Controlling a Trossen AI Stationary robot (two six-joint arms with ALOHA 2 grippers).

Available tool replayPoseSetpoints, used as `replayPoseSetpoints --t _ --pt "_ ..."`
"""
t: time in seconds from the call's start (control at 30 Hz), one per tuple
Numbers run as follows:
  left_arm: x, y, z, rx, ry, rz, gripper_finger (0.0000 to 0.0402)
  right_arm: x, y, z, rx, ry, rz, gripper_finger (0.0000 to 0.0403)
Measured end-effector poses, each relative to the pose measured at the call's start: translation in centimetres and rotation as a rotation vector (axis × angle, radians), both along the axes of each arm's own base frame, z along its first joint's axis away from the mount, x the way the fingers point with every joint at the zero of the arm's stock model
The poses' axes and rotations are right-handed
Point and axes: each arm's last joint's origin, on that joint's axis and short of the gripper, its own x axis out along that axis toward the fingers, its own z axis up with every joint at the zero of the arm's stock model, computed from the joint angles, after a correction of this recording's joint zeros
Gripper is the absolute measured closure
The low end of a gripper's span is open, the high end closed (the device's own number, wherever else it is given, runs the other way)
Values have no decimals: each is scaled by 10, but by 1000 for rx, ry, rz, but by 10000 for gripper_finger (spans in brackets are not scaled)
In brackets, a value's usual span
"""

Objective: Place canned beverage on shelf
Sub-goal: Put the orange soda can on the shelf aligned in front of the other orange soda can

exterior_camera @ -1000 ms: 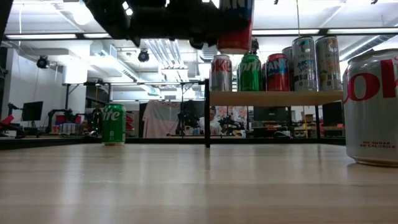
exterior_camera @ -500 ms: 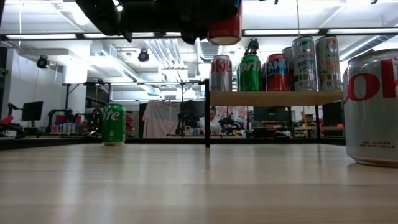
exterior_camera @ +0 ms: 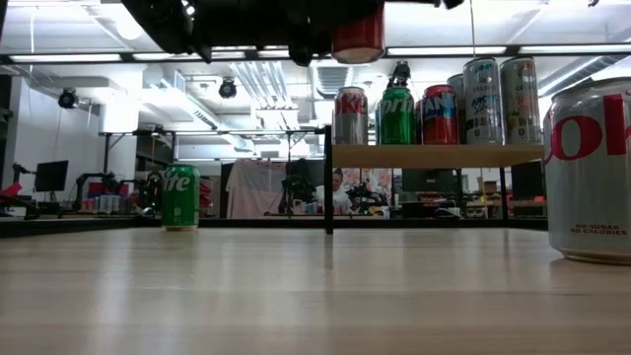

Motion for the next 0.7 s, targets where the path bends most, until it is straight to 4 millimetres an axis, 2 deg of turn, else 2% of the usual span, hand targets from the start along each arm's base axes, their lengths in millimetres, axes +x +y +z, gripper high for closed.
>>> replayPoseSetpoints --t 0.13,0.3,0.4,0.57,0.7 --pt "0 0 -1 -1 5 0 116 18 -4 -5 -31 31 -11 9" --pt "0 0 -2 -8 17 -5 116 36 -2 1 -81 53 -31 18" --pt "0 -1 -1 -8 14 -22 116 42 1 6 -94 49 -42 45" --pt "0 -1 -2 -9 17 -33 116 47 1 13 -75 28 -69 121" --pt "-1 -1 -1 -20 23 -42 102 47 2 12 -56 17 -79 124"
